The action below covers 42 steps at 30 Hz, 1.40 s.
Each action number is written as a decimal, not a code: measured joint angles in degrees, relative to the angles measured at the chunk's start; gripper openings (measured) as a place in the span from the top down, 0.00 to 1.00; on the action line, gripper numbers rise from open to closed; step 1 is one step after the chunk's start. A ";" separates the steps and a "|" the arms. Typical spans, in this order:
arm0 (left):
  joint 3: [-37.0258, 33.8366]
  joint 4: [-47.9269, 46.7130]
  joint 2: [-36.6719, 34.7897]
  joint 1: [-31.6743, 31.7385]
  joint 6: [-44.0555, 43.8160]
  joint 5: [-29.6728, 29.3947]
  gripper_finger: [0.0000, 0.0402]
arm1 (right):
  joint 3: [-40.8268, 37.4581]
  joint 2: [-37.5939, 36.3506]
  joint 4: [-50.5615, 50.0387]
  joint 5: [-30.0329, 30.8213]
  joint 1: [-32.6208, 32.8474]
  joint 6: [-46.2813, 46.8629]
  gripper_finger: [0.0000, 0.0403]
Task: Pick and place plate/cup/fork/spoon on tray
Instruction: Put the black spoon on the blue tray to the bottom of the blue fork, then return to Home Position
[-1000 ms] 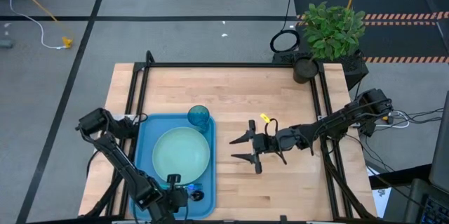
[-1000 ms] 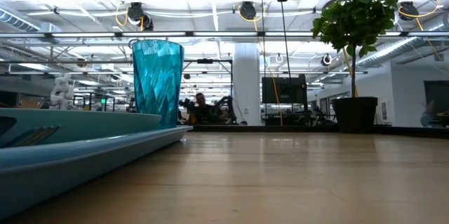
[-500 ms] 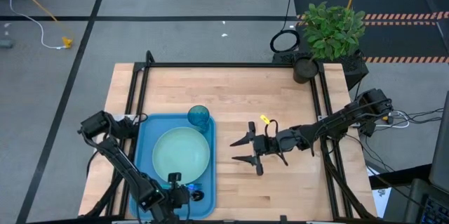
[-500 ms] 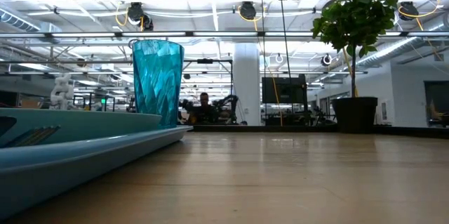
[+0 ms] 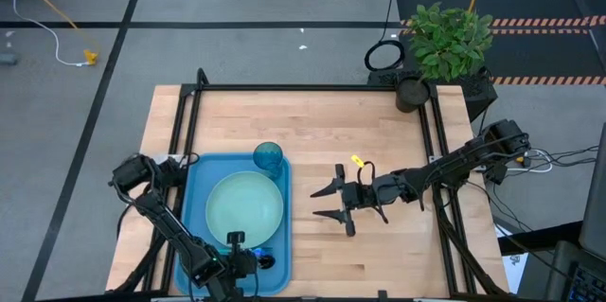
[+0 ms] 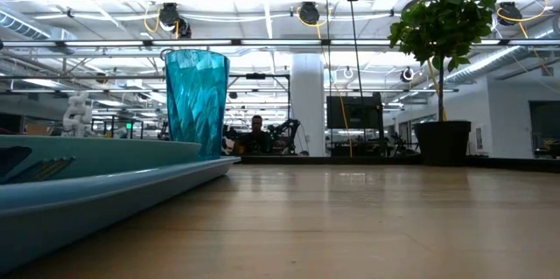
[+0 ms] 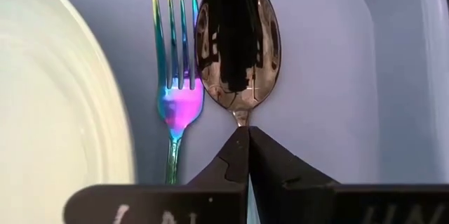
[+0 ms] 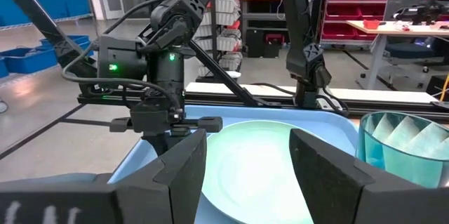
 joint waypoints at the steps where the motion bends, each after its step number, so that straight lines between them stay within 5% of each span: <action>1: 0.00 -0.02 0.00 0.00 0.11 -0.09 0.99 | 0.00 0.00 0.00 0.00 -0.02 -0.08 0.51; 24: -0.50 2.94 -2.02 -0.33 4.48 1.75 0.97 | 0.00 0.00 -0.02 -0.07 0.00 -0.30 0.51; 32: -0.49 3.15 -11.02 0.18 12.37 -8.42 0.97 | -0.01 -3.49 -0.79 -4.52 0.08 -2.53 0.52; 37: -0.44 4.58 -18.96 1.72 27.36 -19.36 0.98 | 0.00 -11.19 -11.18 -4.16 1.64 -5.18 0.65; 42: -4.05 7.97 -28.12 7.01 39.90 -20.81 0.98 | 0.00 -17.07 -21.85 2.47 3.86 -8.72 0.89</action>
